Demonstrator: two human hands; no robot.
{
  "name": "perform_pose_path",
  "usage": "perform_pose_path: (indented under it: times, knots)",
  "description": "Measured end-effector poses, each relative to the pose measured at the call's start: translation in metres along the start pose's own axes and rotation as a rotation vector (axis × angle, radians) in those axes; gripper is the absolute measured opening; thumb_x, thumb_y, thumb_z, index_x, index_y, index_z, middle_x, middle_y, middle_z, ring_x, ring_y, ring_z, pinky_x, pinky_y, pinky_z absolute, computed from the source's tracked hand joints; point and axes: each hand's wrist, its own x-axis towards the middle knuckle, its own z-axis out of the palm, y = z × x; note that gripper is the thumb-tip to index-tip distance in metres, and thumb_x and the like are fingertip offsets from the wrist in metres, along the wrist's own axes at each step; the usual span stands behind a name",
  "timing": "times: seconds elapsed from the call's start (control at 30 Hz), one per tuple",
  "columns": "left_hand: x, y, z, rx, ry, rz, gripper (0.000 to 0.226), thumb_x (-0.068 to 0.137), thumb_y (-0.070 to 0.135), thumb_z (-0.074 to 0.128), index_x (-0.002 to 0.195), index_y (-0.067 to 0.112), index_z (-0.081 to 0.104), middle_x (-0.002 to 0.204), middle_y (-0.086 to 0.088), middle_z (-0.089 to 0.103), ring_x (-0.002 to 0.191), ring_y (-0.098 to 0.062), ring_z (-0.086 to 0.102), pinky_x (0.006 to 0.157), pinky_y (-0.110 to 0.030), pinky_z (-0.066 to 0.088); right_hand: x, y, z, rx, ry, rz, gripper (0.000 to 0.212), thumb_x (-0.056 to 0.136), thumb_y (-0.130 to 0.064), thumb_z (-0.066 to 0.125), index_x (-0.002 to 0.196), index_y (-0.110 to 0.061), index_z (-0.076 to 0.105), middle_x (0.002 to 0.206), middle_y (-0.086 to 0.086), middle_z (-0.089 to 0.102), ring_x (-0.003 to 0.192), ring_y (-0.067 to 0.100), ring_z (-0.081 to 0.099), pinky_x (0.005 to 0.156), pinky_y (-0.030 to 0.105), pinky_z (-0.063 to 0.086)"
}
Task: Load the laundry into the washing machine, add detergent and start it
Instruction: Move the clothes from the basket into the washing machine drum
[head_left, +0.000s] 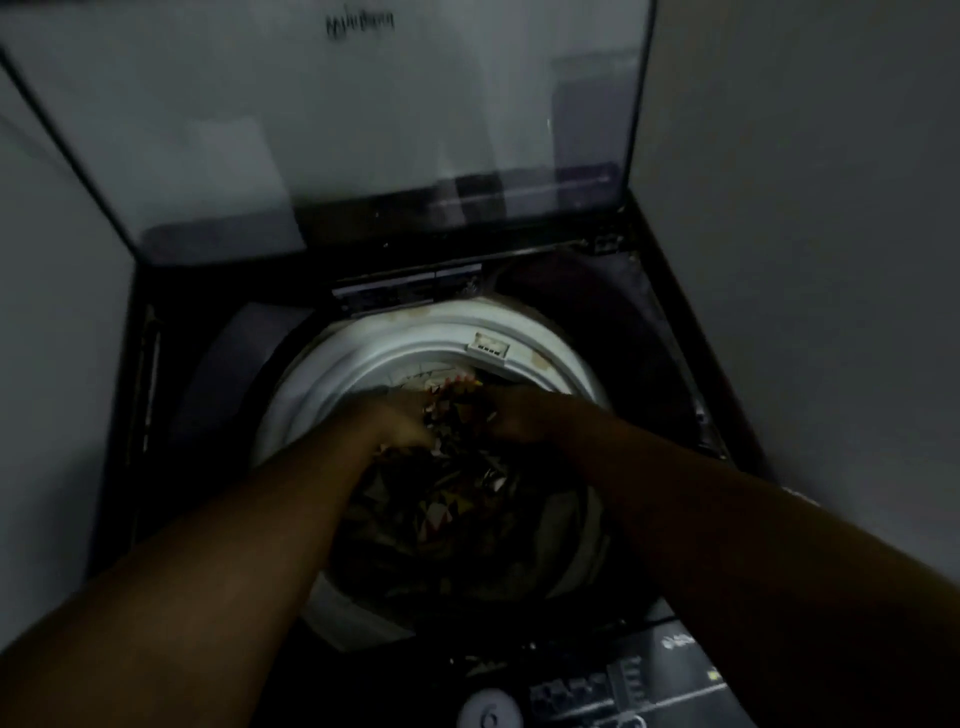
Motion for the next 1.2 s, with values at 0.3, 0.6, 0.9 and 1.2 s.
perform_pose_path:
  times: [0.3,0.6,0.9,1.2]
  knots:
    - [-0.114,0.113,-0.048,-0.284,0.58,0.355,0.067,0.084,0.013,0.07,0.146,0.014,0.045,0.144,0.002,0.052,0.135,-0.018,0.048,0.109,-0.026,0.036,-0.124,-0.011,-0.077,0.019,0.415,-0.275,0.058,0.093,-0.03,0.067,0.145,-0.012,0.048,0.143,0.013,0.056,0.131,0.03,0.054,0.108,0.043,0.045]
    - [-0.14,0.33,-0.001,-0.047,0.623,0.448,0.078,0.09,0.028,0.065,0.157,0.027,0.024,0.16,-0.007,0.026,0.147,-0.023,0.027,0.121,-0.031,0.021,-0.301,0.151,-0.109,-0.129,0.645,-0.011,0.068,0.095,-0.042,0.061,0.154,-0.021,0.034,0.148,0.017,0.045,0.133,0.036,0.048,0.11,0.041,0.041]
    - [-0.032,0.468,0.168,0.045,0.242,0.581,0.077,0.092,0.035,0.064,0.157,0.026,0.023,0.159,-0.006,0.026,0.146,-0.025,0.026,0.119,-0.031,0.025,-0.356,0.363,0.009,0.06,0.479,0.366,0.074,0.094,-0.044,0.06,0.157,-0.022,0.028,0.154,0.015,0.04,0.137,0.037,0.043,0.113,0.043,0.039]
    - [0.098,0.414,0.349,-0.036,-0.036,0.413,0.074,0.086,0.032,0.068,0.152,0.022,0.035,0.155,0.004,0.034,0.141,-0.016,0.035,0.117,-0.032,0.03,-0.283,0.487,0.177,0.199,0.3,0.38,0.067,0.091,-0.039,0.065,0.15,-0.02,0.04,0.143,0.017,0.054,0.126,0.039,0.055,0.103,0.039,0.045]
